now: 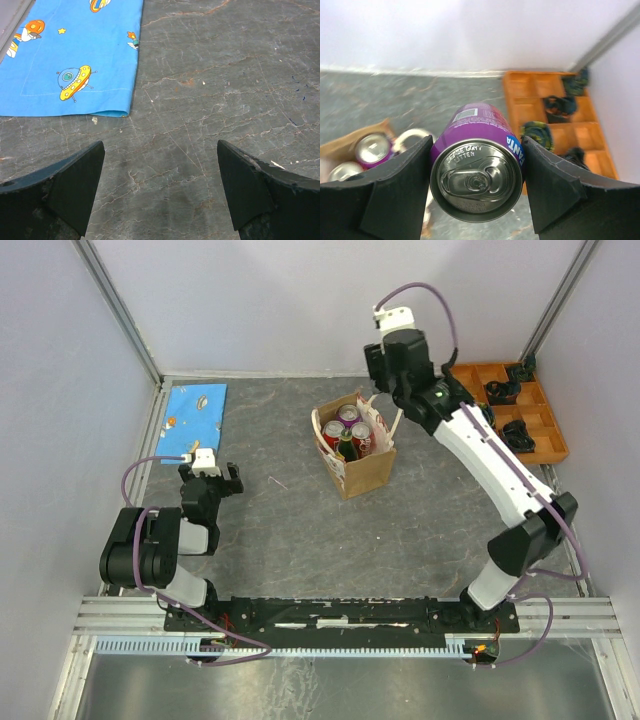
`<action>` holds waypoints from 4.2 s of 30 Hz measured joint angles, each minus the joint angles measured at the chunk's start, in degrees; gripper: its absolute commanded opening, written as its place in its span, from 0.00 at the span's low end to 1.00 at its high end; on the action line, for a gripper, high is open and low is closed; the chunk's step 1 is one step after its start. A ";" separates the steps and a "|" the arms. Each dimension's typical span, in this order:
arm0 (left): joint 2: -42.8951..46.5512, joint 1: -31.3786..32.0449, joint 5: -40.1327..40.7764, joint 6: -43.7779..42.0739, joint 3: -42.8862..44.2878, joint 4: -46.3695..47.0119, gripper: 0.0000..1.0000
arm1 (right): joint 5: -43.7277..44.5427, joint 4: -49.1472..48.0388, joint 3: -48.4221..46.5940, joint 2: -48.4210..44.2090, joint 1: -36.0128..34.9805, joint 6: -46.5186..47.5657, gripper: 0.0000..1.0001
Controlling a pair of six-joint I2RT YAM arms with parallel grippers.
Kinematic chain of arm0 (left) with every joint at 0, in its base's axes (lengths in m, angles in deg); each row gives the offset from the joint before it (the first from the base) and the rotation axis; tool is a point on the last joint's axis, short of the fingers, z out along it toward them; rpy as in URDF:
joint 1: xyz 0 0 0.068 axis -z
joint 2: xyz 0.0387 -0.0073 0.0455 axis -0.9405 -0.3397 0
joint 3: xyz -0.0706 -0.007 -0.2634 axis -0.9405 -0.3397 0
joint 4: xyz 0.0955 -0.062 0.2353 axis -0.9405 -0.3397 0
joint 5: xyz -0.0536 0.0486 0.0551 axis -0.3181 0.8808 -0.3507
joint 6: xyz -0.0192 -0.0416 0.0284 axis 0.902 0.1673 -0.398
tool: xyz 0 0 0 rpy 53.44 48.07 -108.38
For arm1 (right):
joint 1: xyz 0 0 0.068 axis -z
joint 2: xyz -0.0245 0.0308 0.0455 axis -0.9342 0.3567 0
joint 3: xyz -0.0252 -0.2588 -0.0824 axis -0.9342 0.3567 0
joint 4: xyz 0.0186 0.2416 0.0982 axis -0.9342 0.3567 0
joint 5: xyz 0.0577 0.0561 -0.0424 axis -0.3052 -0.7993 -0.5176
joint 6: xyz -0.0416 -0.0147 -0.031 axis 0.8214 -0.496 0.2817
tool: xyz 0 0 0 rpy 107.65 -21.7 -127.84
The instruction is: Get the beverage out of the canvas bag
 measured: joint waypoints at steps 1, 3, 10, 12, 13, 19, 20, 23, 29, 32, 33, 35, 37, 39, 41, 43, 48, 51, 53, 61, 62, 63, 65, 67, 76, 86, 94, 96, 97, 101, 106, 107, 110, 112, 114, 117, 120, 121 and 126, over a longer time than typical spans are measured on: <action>0.00 0.00 -0.02 -0.02 0.00 0.00 0.99 | 1.44 -1.01 0.92 -1.36 1.79 -0.33 0.00; 0.00 0.00 0.00 -0.02 0.00 0.00 0.99 | 3.34 -1.95 2.25 -3.10 4.83 -1.03 0.00; 0.00 0.00 -0.02 0.00 0.00 0.00 0.99 | 7.30 -0.33 9.92 -5.81 12.76 -6.67 0.00; 0.00 0.00 -0.02 -0.02 0.00 0.00 0.99 | 4.85 0.85 14.32 -5.75 12.63 -9.01 0.00; 0.00 0.00 0.00 -0.02 0.00 0.00 0.99 | 3.54 1.20 16.02 -5.64 12.48 -9.86 0.00; 0.00 0.00 -0.02 -0.02 0.00 0.00 0.99 | -6.40 3.96 24.76 -2.34 11.78 -15.23 0.00; 0.00 0.00 0.00 -0.02 0.00 0.00 0.99 | -7.80 4.11 25.38 -1.75 11.76 -15.78 0.00; 0.00 0.00 0.00 -0.02 0.00 0.00 0.99 | -11.65 4.02 26.16 -0.15 11.76 -16.94 0.00; 0.00 0.00 -0.02 -0.02 0.00 0.00 0.99 | -16.35 2.51 26.40 2.14 10.64 -17.88 0.00; 0.00 0.00 0.00 -0.02 0.00 0.00 0.99 | -17.66 1.53 26.80 3.80 9.01 -17.88 0.00; 0.00 0.00 0.00 0.00 0.00 0.00 0.99 | -18.18 1.25 26.80 4.50 8.48 -17.94 0.00; 0.00 0.00 0.00 -0.02 0.00 0.00 0.99 | -19.32 -0.04 26.80 6.01 7.48 -18.05 0.00; 0.00 0.00 0.00 0.00 0.00 0.00 0.99 | -20.35 -1.25 26.77 7.52 6.73 -18.10 0.00; 0.00 0.00 0.00 -0.02 0.00 0.00 0.99 | -21.03 -2.14 26.58 9.35 6.14 -18.03 0.00; 0.00 0.00 0.00 -0.02 0.00 0.00 0.99 | -21.11 -2.67 25.44 11.39 5.73 -17.99 0.00; 0.00 0.00 0.00 -0.02 0.00 0.00 0.99 | -20.81 -2.69 22.93 13.31 5.70 -17.57 0.00; 0.00 0.00 0.02 -0.02 0.00 0.00 0.99 | -20.17 -2.54 17.49 17.97 5.79 -16.44 0.00; 0.00 0.00 0.00 0.00 0.02 0.00 0.99 | -20.90 -2.40 14.62 20.15 5.92 -15.85 0.00; 0.00 0.00 0.00 0.00 0.02 0.00 0.99 | -21.59 -2.75 13.51 21.07 5.90 -15.50 0.00; 0.00 0.00 0.00 0.00 0.02 0.00 0.99 | -22.71 -2.43 12.55 21.59 3.69 -12.92 0.00; 0.00 0.00 0.00 0.00 0.02 0.00 0.99 | -22.84 -2.16 12.39 21.62 3.26 -12.76 0.00; 0.00 0.00 0.02 -0.02 0.02 0.00 0.99 | -23.04 -1.90 12.28 21.66 2.69 -12.70 0.00; 0.00 0.00 0.00 0.00 0.00 0.00 0.99 | -23.56 -1.55 12.20 21.68 1.14 -12.44 0.00; 0.00 0.00 0.00 -0.02 0.02 0.00 0.99 | -24.24 -1.27 12.09 21.70 -0.50 -12.35 0.00; 0.00 0.00 0.00 -0.02 0.02 0.00 0.99 | -23.30 -0.96 11.30 22.29 -5.14 -12.33 0.00; 0.00 0.00 0.02 -0.02 0.02 0.00 0.99 | -13.99 -2.38 21.18 15.02 -3.34 -12.07 0.00; 0.00 0.00 0.02 -0.02 0.02 0.00 0.99 | -12.24 -2.29 23.32 12.00 5.25 -12.04 0.00; 0.00 0.00 0.02 0.00 0.02 0.00 0.99 | -12.33 -2.56 23.32 12.00 7.34 -12.04 0.00; 0.00 0.00 0.00 -0.02 0.02 0.00 0.99 | -12.31 -2.69 23.32 12.00 8.31 -12.04 0.00; 0.00 0.00 0.00 -0.02 0.02 0.00 0.99 | -12.44 -3.30 22.05 13.03 10.91 -11.96 0.00; 0.00 0.00 0.02 -0.02 0.02 -0.02 0.99 | -13.81 -6.97 20.59 15.56 11.98 -12.02 0.00; 0.00 0.00 0.00 -0.02 0.02 0.00 0.99 | -14.21 -7.78 20.59 15.96 12.20 -12.07 0.00; 0.00 0.00 0.00 -0.02 0.02 0.00 0.99 | -15.28 -9.88 20.74 16.83 12.50 -12.24 0.01; 0.00 0.00 0.00 -0.02 0.02 -0.02 0.99 | -15.61 -11.37 21.33 16.96 12.66 -12.50 0.06; 0.00 0.00 0.00 -0.02 0.02 -0.02 0.99 | -15.72 -13.18 22.16 16.96 12.72 -12.70 0.17; 0.00 0.00 0.00 -0.02 0.02 0.00 0.99 | -15.72 -14.88 22.88 16.96 12.74 -13.31 0.58; 0.00 0.00 0.00 -0.02 0.02 0.00 0.99 | -15.65 -16.17 23.54 16.92 12.79 -13.97 0.86; 0.00 0.00 0.00 -0.02 0.02 0.00 0.99 | -15.65 -16.46 23.78 16.83 12.79 -14.21 0.97; 0.00 0.00 0.00 -0.02 0.02 0.00 0.99 | -15.61 -16.02 25.22 16.63 12.83 -15.15 0.99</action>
